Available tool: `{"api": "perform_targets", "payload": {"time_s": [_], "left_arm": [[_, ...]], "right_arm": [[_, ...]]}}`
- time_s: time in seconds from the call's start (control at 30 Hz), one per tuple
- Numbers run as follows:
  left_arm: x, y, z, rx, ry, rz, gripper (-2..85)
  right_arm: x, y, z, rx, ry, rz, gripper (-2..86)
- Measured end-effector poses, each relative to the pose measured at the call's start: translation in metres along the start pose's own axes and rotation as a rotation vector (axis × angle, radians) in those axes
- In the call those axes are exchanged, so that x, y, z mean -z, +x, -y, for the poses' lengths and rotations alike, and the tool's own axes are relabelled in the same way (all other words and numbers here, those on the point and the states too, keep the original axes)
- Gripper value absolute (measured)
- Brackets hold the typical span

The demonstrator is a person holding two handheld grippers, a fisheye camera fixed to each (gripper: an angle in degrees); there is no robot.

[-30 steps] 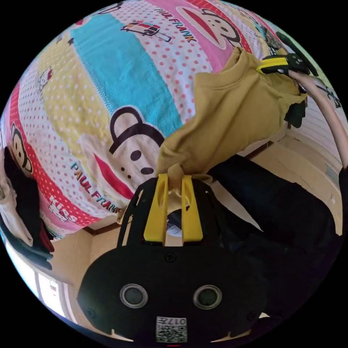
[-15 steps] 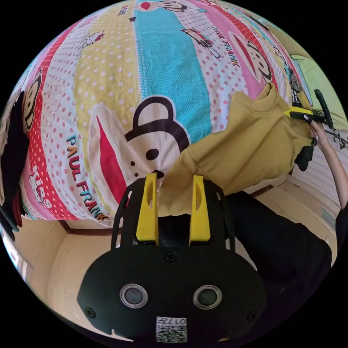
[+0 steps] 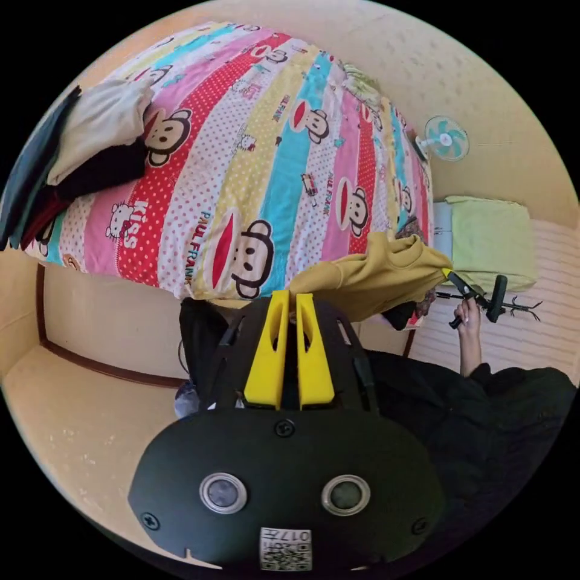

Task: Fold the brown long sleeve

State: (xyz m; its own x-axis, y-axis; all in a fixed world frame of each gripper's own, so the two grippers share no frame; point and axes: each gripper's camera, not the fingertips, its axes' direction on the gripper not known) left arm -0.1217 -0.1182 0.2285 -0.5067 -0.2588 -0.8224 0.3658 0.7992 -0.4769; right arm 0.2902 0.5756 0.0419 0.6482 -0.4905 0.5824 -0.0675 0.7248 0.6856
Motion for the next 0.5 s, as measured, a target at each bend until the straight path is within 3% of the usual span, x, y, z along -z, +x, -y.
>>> {"api": "perform_targets", "payload": {"time_s": [0.23, 0.5], "left_arm": [[0.195, 0.146, -0.005, -0.41, 0.447, 0.004, 0.5], [0.304, 0.184, -0.077, -0.591, 0.858, -0.127, 0.5]], "right_arm": [[0.144, -0.078, -0.061, -0.058, 0.603, 0.088, 3.6], [0.232, -0.185, -0.14, 0.041, 1.131, 0.07, 4.9]]}}
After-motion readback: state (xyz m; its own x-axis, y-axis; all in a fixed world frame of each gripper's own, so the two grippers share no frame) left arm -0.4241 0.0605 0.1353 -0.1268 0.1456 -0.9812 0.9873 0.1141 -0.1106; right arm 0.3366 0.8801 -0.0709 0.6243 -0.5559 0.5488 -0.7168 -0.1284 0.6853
